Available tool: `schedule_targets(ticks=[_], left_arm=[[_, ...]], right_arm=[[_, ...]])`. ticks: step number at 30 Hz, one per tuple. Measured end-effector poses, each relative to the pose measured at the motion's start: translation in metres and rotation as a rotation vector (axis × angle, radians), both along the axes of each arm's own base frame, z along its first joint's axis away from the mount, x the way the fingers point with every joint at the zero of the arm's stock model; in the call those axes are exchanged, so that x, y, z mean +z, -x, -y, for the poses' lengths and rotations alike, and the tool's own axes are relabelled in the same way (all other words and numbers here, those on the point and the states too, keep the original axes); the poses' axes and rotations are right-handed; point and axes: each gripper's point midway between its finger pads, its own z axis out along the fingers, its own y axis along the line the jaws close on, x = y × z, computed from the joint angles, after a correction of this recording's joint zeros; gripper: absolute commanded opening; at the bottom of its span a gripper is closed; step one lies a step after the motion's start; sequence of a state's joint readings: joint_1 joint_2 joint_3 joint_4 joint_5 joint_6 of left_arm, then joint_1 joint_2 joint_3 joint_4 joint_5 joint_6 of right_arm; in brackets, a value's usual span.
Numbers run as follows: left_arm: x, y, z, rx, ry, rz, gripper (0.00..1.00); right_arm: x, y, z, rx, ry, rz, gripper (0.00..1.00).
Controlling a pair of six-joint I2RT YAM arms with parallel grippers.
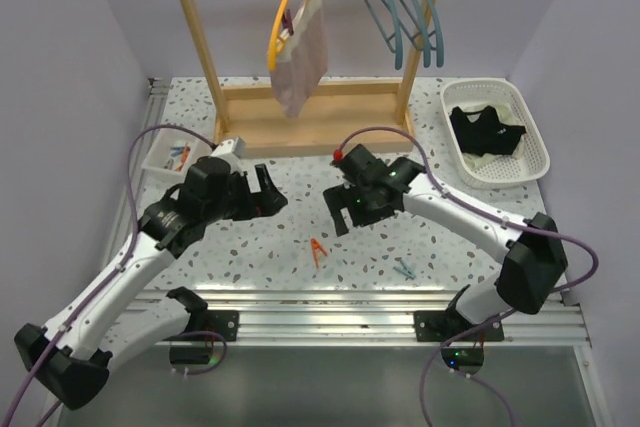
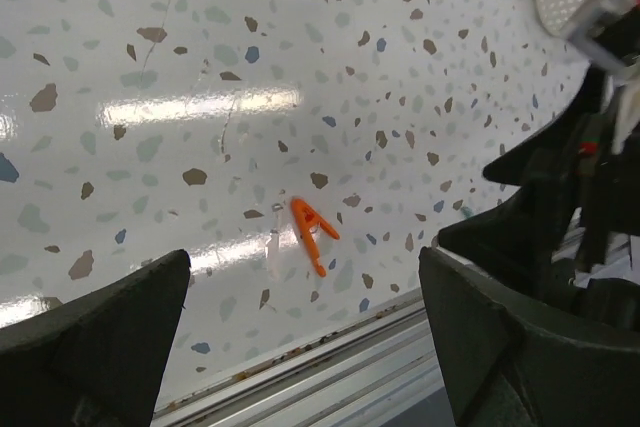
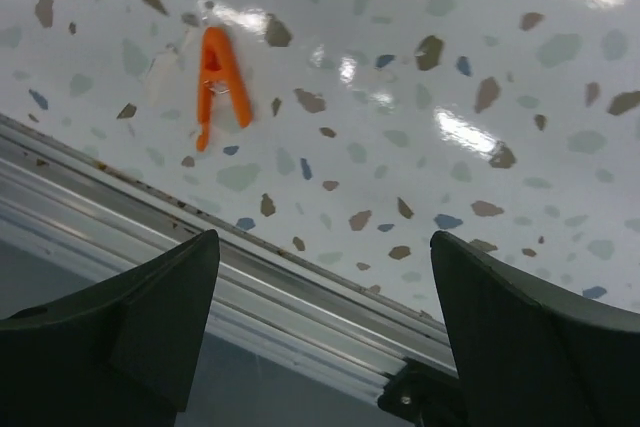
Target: Remove the underwear clipped to the hanger
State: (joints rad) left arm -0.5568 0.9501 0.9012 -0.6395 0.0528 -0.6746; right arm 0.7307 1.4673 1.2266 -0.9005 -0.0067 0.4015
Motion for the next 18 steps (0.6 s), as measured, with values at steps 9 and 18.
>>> schedule_targets(ticks=[9, 18], left_arm=[[0.033, 0.012, -0.02, 0.121, 0.086, 0.075, 1.0], [0.048, 0.028, -0.042, 0.202, 0.119, 0.123, 1.0]], right_arm=[[-0.036, 0.011, -0.101, 0.207, 0.078, 0.026, 0.9], [-0.081, 0.014, -0.095, 0.214, 0.171, -0.026, 0.88]])
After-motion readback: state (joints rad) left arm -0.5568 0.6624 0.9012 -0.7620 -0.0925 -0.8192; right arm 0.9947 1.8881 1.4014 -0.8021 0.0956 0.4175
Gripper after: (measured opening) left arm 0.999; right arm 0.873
